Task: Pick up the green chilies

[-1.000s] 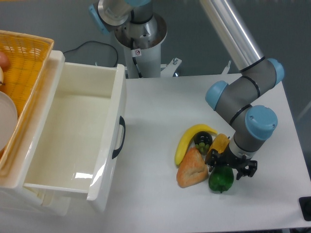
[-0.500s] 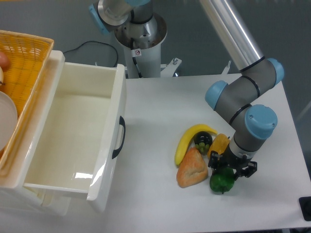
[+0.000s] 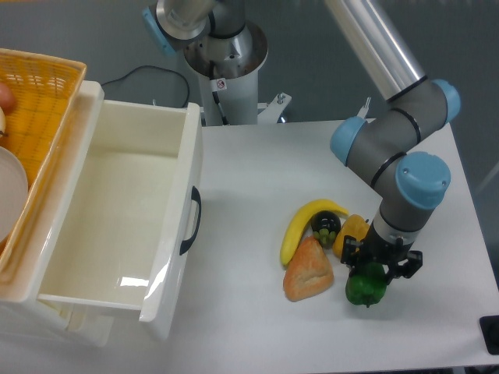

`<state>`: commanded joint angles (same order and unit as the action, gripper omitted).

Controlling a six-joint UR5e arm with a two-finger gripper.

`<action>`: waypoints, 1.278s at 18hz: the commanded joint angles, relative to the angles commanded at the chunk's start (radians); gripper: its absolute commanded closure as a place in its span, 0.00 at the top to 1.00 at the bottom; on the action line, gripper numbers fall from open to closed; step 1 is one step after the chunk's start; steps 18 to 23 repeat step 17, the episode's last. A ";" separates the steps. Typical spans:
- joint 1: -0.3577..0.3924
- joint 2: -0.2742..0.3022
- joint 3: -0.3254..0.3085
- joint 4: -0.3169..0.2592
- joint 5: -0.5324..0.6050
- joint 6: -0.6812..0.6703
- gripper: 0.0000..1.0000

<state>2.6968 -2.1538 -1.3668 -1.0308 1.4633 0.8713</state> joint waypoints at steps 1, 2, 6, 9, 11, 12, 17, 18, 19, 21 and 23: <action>-0.002 0.014 -0.002 0.000 0.011 0.002 0.30; -0.003 0.029 -0.006 -0.002 0.020 0.006 0.30; -0.024 0.089 -0.015 -0.054 0.092 0.035 0.28; -0.040 0.115 -0.015 -0.104 0.153 0.103 0.28; -0.043 0.127 -0.014 -0.132 0.173 0.124 0.28; -0.041 0.137 -0.012 -0.156 0.175 0.149 0.28; -0.032 0.169 -0.005 -0.232 0.175 0.236 0.28; -0.032 0.169 -0.005 -0.232 0.175 0.236 0.28; -0.032 0.169 -0.005 -0.232 0.175 0.236 0.28; -0.032 0.169 -0.005 -0.232 0.175 0.236 0.28; -0.032 0.169 -0.005 -0.232 0.175 0.236 0.28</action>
